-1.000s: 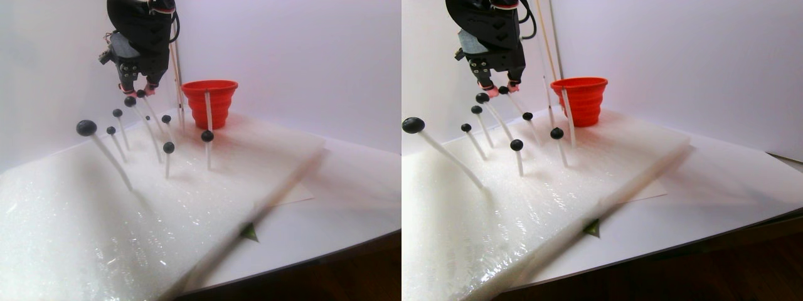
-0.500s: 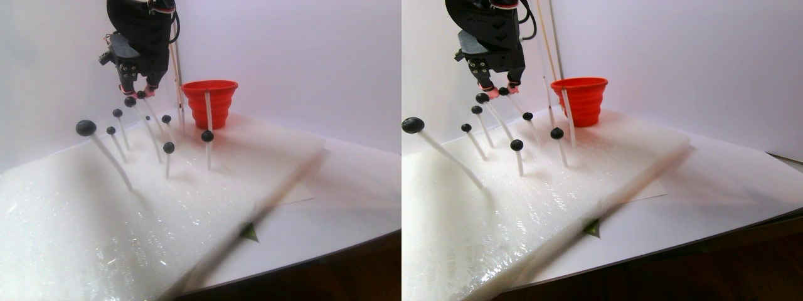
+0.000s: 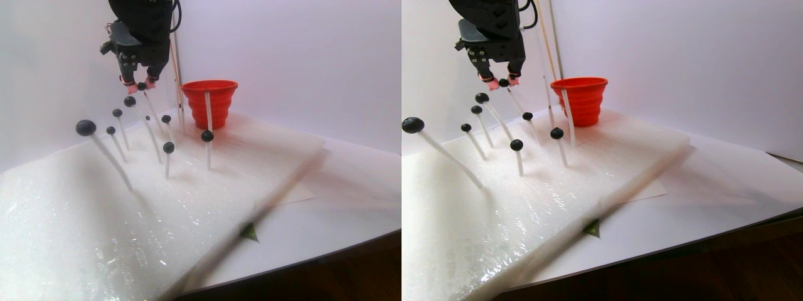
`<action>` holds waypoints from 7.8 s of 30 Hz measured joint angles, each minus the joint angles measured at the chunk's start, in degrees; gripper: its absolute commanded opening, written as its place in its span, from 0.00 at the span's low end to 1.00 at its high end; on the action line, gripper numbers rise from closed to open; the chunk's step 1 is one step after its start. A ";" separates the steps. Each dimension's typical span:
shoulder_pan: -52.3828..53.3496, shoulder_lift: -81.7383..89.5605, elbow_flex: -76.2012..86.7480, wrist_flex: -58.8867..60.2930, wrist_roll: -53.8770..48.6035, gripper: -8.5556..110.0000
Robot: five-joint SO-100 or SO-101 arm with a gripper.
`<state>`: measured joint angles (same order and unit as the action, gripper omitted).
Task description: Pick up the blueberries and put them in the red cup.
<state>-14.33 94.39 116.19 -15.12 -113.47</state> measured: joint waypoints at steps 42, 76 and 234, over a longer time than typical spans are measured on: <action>9.76 14.94 5.71 10.11 2.37 0.18; 18.81 11.25 0.88 7.03 9.84 0.18; 10.11 11.51 16.88 7.91 7.56 0.22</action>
<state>-4.22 105.91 133.07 -7.21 -105.91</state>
